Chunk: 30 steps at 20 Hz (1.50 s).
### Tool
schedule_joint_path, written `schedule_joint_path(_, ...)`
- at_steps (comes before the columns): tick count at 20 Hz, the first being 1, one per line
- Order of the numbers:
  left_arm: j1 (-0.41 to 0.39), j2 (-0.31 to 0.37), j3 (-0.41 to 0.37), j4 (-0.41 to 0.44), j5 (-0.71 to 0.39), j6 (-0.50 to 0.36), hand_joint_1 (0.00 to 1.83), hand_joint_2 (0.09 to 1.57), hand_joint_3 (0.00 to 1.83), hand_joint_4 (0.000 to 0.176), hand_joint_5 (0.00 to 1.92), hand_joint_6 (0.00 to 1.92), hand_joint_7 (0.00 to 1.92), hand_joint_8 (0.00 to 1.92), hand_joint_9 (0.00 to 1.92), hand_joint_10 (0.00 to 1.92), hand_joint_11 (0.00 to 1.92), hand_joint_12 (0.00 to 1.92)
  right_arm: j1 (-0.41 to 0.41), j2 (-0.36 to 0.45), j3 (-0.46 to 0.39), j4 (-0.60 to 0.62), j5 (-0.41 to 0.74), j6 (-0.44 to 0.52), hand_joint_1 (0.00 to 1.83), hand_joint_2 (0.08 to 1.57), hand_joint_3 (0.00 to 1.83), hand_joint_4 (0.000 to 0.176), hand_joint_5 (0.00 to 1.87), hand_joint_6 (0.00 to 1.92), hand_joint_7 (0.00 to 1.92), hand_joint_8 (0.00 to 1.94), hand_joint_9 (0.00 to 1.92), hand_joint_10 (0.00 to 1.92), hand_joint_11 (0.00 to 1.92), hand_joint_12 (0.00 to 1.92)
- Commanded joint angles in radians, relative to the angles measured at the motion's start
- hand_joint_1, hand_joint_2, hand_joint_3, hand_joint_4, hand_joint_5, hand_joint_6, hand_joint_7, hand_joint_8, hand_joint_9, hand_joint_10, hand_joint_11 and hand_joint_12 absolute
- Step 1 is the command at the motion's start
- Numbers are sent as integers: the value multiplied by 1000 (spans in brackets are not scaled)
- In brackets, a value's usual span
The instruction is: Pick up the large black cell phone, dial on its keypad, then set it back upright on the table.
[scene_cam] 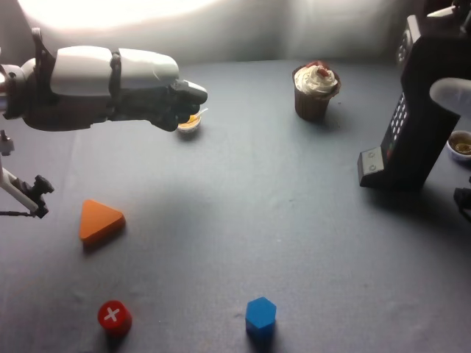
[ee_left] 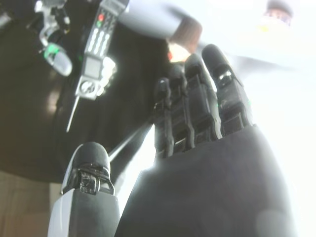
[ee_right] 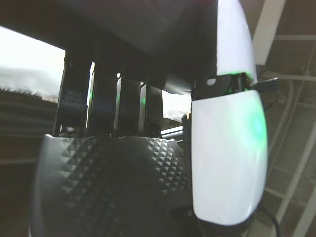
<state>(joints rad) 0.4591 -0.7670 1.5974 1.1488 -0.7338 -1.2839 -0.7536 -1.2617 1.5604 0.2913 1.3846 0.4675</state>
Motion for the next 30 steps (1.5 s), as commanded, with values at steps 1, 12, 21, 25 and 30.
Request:
schedule_joint_path(1,-23,-3,3,-65,-69,0,61,1185,1,0,298,5,328,8,280,6,0,709,3,10,11,29,145,24,1365,1151,0,0,886,1048,862,1125,872,1336,887,1221)
schedule_joint_path(12,-22,-9,19,-80,-72,11,38,1188,1,0,291,3,310,1,283,1,0,728,3,3,77,-62,141,62,1482,1138,0,0,854,1046,847,1082,840,1221,870,1558)
schedule_joint_path(21,-24,-8,23,-88,-70,14,60,1183,0,0,277,7,287,4,270,1,0,685,13,-26,85,-31,141,57,1369,1141,0,0,912,1029,882,1076,884,1315,906,1241)
schedule_joint_path(25,-24,-8,23,-89,-70,14,41,1189,1,0,278,1,306,4,277,3,0,685,15,-35,90,-31,141,56,1483,1128,1,0,890,1010,861,1036,860,1198,880,1537)
schedule_joint_path(30,-24,-8,23,-89,-70,14,35,1192,0,0,261,0,271,0,255,2,0,628,15,-37,93,-43,141,56,1481,1141,2,0,855,1073,826,1090,841,1218,856,1565)
